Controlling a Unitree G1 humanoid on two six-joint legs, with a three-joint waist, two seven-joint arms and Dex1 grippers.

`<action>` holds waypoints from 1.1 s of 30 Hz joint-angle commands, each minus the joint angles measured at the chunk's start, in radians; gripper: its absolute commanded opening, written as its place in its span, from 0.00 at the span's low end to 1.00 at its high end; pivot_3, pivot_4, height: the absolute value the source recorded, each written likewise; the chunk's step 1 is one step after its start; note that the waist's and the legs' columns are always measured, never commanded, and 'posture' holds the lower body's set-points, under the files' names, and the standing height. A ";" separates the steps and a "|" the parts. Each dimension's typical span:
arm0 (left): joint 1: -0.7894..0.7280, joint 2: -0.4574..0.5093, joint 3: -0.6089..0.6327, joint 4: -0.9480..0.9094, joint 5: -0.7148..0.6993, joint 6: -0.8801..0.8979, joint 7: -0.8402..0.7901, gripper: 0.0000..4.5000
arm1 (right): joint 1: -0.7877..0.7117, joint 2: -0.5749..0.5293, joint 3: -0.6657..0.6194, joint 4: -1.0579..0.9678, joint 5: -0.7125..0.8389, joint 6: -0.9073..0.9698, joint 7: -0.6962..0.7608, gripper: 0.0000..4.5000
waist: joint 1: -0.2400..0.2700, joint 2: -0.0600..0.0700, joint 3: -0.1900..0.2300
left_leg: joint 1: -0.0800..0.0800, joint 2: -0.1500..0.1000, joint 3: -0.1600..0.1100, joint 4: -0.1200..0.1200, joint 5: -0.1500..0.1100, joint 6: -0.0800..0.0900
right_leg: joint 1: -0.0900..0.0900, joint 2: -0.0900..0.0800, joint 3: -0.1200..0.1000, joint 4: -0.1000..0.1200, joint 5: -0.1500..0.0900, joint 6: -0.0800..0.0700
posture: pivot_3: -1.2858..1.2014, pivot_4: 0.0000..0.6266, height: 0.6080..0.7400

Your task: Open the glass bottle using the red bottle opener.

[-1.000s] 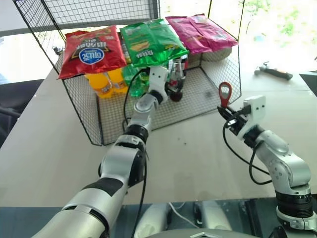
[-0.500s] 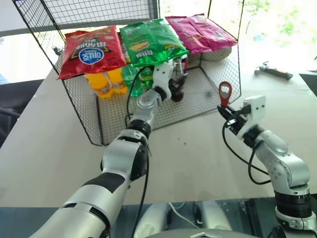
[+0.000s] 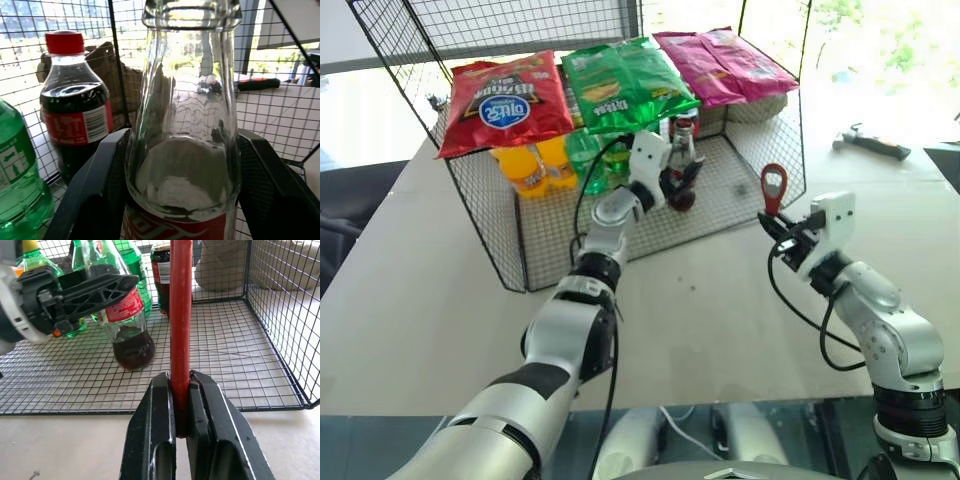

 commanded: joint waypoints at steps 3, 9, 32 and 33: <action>0.214 0.079 -0.064 -0.626 -0.132 0.343 -0.093 0.52 | -0.027 -0.016 -0.029 -0.013 0.002 -0.025 0.009 0.00 | -0.018 0.000 0.000 | -0.002 0.000 0.000 0.001 0.000 0.000 | -0.002 -0.001 0.000 0.000 0.000 0.000 | 0.52 0.24 0.96; 0.381 0.163 -0.084 -0.936 -0.202 0.576 -0.084 0.52 | -0.050 -0.029 -0.039 0.014 0.002 -0.034 0.016 0.00 | -0.016 0.000 0.000 | 0.000 0.000 0.000 0.003 0.000 0.000 | 0.000 -0.001 0.000 0.002 0.000 -0.001 | 0.52 0.24 0.96; 0.540 0.136 -0.128 -0.995 -0.177 0.453 -0.048 0.84 | -0.081 -0.018 -0.018 0.048 -0.005 -0.050 0.031 0.00 | -0.006 0.000 0.000 | 0.001 0.000 0.001 0.004 0.000 -0.001 | 0.001 -0.001 -0.004 0.002 0.002 -0.002 | 0.52 0.24 0.96; 0.541 0.135 -0.128 -0.995 -0.179 0.452 -0.048 0.96 | -0.081 -0.019 -0.018 0.049 -0.005 -0.051 0.031 0.00 | -0.006 0.000 0.000 | 0.001 0.000 0.001 0.004 0.000 -0.001 | 0.001 -0.001 -0.004 0.002 0.002 -0.002 | 0.52 0.24 0.96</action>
